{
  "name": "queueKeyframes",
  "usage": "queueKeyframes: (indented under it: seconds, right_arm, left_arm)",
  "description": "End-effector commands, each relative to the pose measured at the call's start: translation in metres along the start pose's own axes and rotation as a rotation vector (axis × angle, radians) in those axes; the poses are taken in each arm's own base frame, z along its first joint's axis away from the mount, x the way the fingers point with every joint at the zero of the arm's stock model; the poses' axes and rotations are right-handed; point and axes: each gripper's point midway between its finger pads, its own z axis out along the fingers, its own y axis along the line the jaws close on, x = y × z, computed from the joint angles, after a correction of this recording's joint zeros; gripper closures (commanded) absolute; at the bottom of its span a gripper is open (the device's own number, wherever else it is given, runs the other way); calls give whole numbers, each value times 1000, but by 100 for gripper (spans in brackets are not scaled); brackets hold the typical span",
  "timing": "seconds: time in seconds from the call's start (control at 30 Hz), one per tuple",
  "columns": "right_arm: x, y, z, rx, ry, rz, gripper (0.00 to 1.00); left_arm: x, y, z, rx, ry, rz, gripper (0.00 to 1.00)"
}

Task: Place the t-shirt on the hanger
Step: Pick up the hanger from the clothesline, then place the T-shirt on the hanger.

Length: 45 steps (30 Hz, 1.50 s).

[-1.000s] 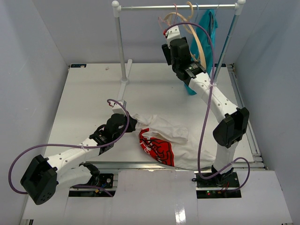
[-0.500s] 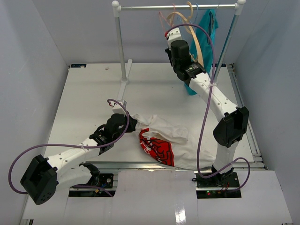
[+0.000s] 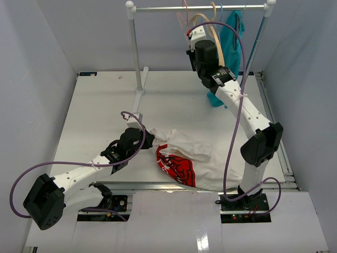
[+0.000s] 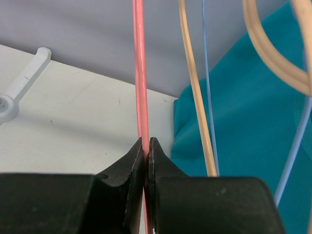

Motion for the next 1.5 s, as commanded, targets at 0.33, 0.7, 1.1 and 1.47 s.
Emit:
queueKeyframes:
  seconds: [0.33,0.7,1.1,1.47]
  right_arm:
    - [7,0,-85,-139,-13,58,92]
    - [128,98,-221,-334,182,-25,92]
    - [195,67,-305,-507,198,117,92]
    - [210,94,-353,-834,201,145,92]
  left_arm:
    - [-6,-6,4,1,-12,-24,100]
    - [-12,5,2,-54,-28,-31,100]
    - [-16,28,2,-172,-45,-34,100]
    - [-16,29,5,-174,-41,-22,100]
